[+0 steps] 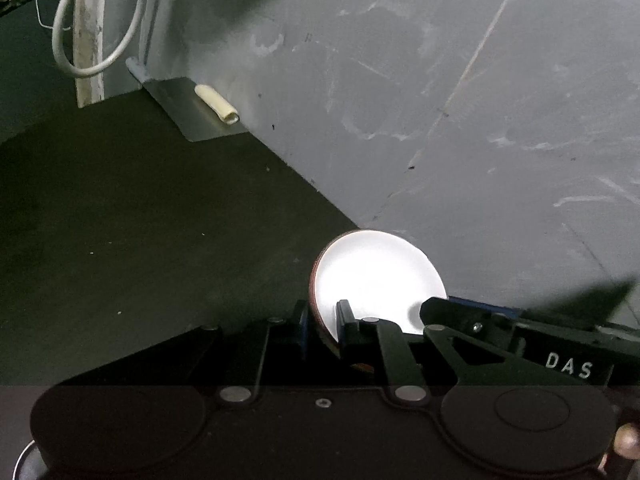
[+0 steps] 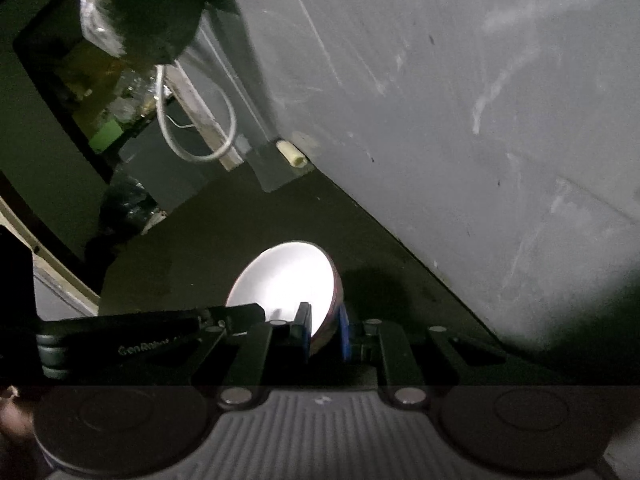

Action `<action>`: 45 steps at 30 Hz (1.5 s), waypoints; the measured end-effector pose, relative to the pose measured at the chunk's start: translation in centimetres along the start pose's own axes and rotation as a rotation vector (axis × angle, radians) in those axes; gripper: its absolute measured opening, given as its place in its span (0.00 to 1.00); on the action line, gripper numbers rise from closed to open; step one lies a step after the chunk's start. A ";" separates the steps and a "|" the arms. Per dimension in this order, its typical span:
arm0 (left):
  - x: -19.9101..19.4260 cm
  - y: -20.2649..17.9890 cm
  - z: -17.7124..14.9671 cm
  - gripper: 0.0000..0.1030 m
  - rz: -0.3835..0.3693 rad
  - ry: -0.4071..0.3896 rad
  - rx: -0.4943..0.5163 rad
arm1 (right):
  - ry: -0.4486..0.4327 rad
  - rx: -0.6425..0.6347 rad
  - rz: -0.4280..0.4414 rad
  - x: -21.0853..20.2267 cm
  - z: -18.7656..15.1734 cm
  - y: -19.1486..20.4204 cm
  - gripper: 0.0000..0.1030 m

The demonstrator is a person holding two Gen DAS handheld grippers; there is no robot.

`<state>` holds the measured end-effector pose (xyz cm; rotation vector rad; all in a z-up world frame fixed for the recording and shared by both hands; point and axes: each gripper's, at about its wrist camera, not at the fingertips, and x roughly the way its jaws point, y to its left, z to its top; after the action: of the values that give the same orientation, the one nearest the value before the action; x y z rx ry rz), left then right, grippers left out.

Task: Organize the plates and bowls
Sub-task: 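Carry the white bowl with both grippers and lower it into the steel bowl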

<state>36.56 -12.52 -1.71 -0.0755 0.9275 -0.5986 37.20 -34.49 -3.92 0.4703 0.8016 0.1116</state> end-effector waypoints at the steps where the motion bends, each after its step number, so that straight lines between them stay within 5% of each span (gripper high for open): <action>1: -0.5 -0.1 -0.1 0.14 -0.003 -0.007 -0.001 | -0.009 -0.005 0.005 -0.6 0.0 0.2 0.16; 15: -5.6 -1.5 -2.0 0.14 -0.034 -0.071 0.011 | -0.037 -0.043 0.035 -6.1 -1.6 2.2 0.16; 45: -10.2 -2.9 -8.8 0.14 -0.056 0.025 0.024 | 0.088 -0.022 0.117 -11.3 -7.2 2.0 0.17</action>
<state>23.88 -8.04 1.28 -0.0729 0.9447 -0.6637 24.35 -33.20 0.17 0.4941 0.8576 0.2512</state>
